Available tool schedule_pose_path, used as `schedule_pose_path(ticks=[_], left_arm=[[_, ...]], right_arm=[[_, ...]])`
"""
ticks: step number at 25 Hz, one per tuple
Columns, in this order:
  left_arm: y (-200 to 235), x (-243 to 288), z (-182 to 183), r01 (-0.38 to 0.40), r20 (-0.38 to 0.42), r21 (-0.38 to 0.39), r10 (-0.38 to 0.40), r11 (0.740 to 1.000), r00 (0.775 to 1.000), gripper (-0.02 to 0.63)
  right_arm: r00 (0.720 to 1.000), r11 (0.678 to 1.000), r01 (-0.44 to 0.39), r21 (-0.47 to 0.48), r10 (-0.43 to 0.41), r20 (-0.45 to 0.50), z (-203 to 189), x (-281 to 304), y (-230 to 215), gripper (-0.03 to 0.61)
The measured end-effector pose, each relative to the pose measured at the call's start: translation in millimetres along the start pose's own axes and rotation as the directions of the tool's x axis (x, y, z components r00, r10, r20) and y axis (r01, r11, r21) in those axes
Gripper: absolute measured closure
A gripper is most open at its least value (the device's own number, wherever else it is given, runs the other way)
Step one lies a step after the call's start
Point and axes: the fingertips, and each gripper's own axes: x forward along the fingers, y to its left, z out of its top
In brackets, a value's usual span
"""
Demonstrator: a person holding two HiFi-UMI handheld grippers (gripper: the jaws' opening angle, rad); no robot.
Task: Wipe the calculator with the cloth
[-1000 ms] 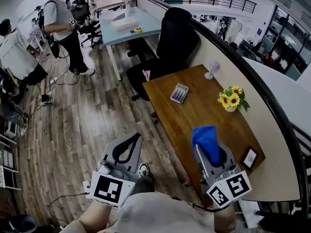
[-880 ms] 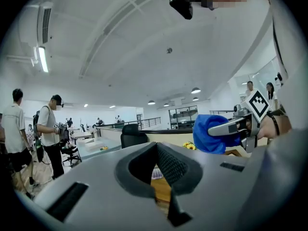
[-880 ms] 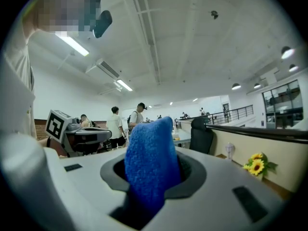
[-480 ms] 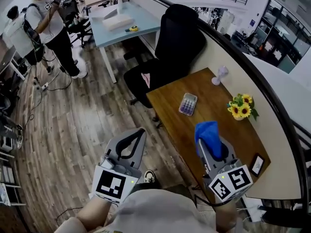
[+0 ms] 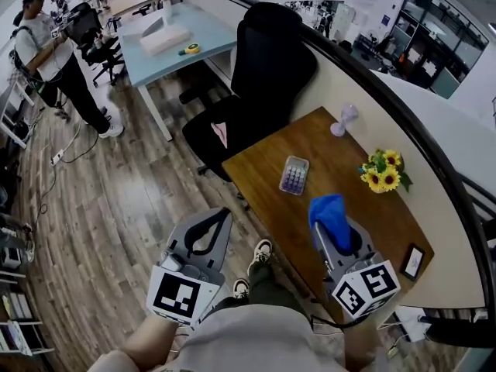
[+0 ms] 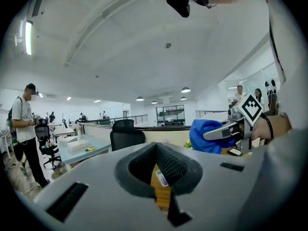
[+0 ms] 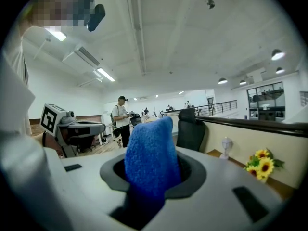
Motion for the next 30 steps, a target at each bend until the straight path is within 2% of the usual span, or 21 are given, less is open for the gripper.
schedule_pose_path(ticks=[5, 13, 23, 30], left_arm=[[13, 55, 1, 0.038, -0.008, 0.021, -0.038, 0.999, 0.999, 0.611], [19, 154, 1, 0.125, -0.058, 0.062, -0.121, 0.99, 0.991, 0.611], [9, 243, -13, 0.198, -0.138, 0.082, -0.186, 0.977, 0.973, 0.611], [5, 272, -18, 0.246, -0.162, 0.083, -0.23, 0.966, 0.96, 0.611]], right_arm=[[0.998, 0.998, 0.054, 0.034, -0.054, 0.022, 1, 26, -43, 0.439], [0.993, 0.989, 0.122, 0.087, -0.122, -0.007, -1, 67, -119, 0.439], [0.991, 0.984, 0.127, 0.126, -0.122, -0.047, -13, 110, -184, 0.438], [0.992, 0.983, 0.121, 0.138, -0.113, -0.061, -16, 131, -196, 0.437]])
